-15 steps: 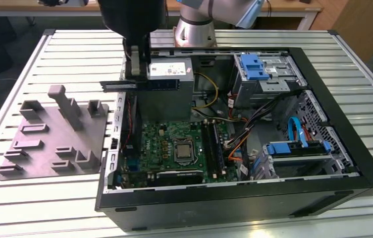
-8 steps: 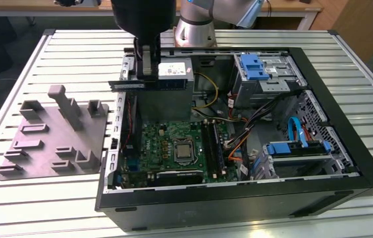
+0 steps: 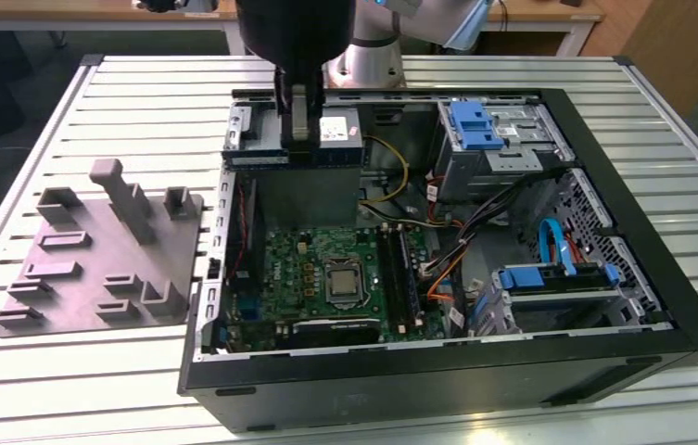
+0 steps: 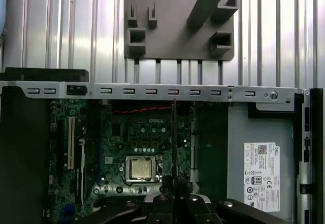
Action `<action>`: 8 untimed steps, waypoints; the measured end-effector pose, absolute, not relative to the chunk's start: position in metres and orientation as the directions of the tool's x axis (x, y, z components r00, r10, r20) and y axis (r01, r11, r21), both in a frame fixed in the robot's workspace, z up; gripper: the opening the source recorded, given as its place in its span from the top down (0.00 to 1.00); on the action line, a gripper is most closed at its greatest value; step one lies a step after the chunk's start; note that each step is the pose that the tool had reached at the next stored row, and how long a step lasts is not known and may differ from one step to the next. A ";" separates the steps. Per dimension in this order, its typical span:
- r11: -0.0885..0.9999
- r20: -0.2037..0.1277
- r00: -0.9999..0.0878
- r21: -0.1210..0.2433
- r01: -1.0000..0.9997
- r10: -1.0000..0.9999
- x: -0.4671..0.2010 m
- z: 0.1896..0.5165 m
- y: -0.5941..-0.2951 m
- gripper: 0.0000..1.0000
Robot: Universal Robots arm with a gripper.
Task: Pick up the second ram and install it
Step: 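Pick up the second ram and move it above second insertion slot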
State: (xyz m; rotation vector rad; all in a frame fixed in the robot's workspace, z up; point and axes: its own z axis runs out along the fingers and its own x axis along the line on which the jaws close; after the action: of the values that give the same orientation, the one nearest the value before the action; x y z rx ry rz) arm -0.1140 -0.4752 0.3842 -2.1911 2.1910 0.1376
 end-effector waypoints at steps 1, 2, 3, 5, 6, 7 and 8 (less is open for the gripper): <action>-0.002 -0.091 -0.001 0.035 -0.999 -0.996 -0.112 0.384 -0.475 0.86; -0.002 -0.091 -0.002 0.035 -0.999 -0.996 -0.109 0.384 -0.475 0.86; -0.002 -0.091 -0.002 0.035 -0.999 -0.996 -0.107 0.384 -0.475 0.86; -0.002 -0.091 -0.002 0.035 -0.999 -0.996 -0.103 0.384 -0.475 0.86; -0.002 -0.091 -0.002 0.035 -0.999 -0.996 -0.100 0.384 -0.475 0.86; -0.002 -0.091 -0.002 0.035 -0.999 -0.996 -0.098 0.384 -0.475 0.86; -0.002 -0.091 -0.002 0.035 -0.999 -0.996 -0.095 0.384 -0.475 0.86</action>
State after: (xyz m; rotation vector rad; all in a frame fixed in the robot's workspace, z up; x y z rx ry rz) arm -0.0955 -0.4753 0.3842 -2.1915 2.1915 0.1386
